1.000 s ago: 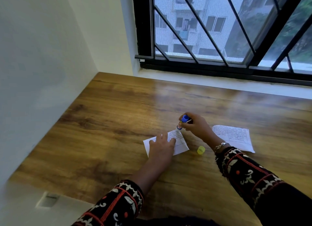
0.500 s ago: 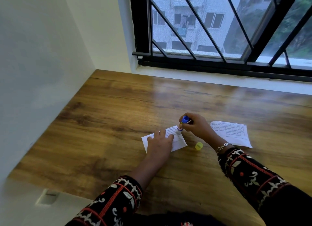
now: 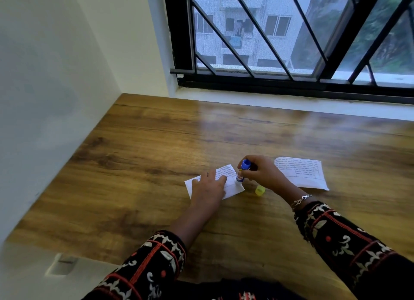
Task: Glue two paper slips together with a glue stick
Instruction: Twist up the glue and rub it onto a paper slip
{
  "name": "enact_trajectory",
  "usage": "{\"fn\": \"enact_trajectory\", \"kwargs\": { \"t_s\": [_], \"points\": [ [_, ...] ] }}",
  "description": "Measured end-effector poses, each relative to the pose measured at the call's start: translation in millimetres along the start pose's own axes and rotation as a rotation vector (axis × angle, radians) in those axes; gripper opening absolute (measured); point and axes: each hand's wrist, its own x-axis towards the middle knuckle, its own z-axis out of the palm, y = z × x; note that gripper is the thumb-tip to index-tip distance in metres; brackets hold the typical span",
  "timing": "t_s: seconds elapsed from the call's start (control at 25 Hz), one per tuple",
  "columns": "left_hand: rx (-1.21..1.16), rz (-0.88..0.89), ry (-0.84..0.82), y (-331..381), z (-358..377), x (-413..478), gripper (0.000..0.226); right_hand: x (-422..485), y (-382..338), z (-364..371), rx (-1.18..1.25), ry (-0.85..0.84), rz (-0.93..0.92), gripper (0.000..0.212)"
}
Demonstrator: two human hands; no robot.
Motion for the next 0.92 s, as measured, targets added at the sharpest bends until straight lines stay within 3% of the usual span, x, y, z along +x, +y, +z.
{"fn": "enact_trajectory", "kwargs": {
  "t_s": [0.32,0.48,0.6,0.72,0.92],
  "points": [
    [0.018,0.064,0.043,-6.9,4.8,5.0,0.037,-6.6,7.0,-1.4,0.001,-0.035,0.03,0.017],
    [0.147,0.22,0.055,-18.4,-2.5,8.3,0.031,-7.2,14.1,-5.7,0.315,-0.015,0.096,0.011],
    [0.126,0.375,0.087,-27.1,-8.6,10.0,0.037,-7.6,19.5,-11.5,0.544,0.028,0.15,0.004],
    [0.072,0.529,0.0,-33.8,-10.8,11.6,0.045,-9.4,23.6,-16.0,0.719,0.073,0.194,0.009],
    [0.084,0.524,-0.085,-43.5,-10.9,17.3,0.044,-10.0,29.4,-19.2,0.856,0.105,0.25,0.008]
  ]
}}
